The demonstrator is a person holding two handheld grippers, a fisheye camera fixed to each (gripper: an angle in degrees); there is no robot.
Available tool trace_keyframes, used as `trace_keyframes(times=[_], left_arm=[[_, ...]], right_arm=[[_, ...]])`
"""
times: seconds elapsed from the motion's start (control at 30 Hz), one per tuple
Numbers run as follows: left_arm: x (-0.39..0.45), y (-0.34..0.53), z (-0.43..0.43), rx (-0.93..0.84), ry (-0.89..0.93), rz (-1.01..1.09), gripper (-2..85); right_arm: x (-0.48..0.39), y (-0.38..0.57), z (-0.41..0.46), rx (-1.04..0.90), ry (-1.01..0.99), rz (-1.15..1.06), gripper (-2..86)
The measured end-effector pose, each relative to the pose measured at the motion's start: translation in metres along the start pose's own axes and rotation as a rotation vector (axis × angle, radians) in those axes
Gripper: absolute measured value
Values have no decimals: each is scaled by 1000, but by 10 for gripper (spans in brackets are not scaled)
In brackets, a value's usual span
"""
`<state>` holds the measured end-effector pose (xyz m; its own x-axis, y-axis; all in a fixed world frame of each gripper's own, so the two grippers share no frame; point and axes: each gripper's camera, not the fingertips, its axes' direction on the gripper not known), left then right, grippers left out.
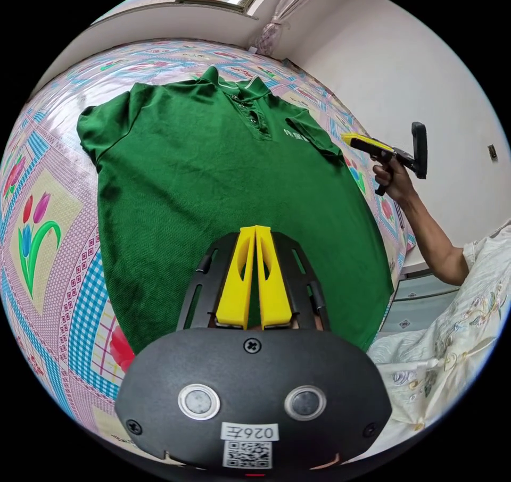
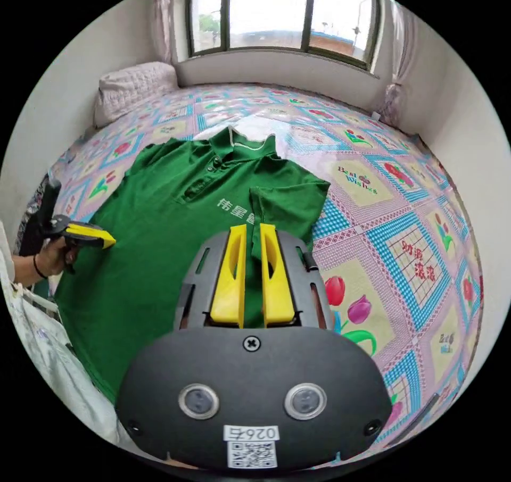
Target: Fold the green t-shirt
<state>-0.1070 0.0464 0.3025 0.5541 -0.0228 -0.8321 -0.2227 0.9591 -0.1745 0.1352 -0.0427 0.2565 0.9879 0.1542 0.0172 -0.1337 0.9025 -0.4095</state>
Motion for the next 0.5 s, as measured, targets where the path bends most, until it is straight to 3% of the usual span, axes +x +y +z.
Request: trace_keyframes(times=[0.1,0.23,0.4,0.5], left_arm=[[-12,-3,-26,123,-32,-79,-10],[-66,-11,-77,322,-95,-261,-9],[-127,-27,-106,431,-153,-430,-5],[-145,-51,-101,399,-164,-434,21]], right_arm=[[50,5,30,-117,-111,130,-8],[48,22,3,19,-94,138,-11],[24,41,-9,44,-74,81,-12],[12,55,-14,32,-53,52,-12]])
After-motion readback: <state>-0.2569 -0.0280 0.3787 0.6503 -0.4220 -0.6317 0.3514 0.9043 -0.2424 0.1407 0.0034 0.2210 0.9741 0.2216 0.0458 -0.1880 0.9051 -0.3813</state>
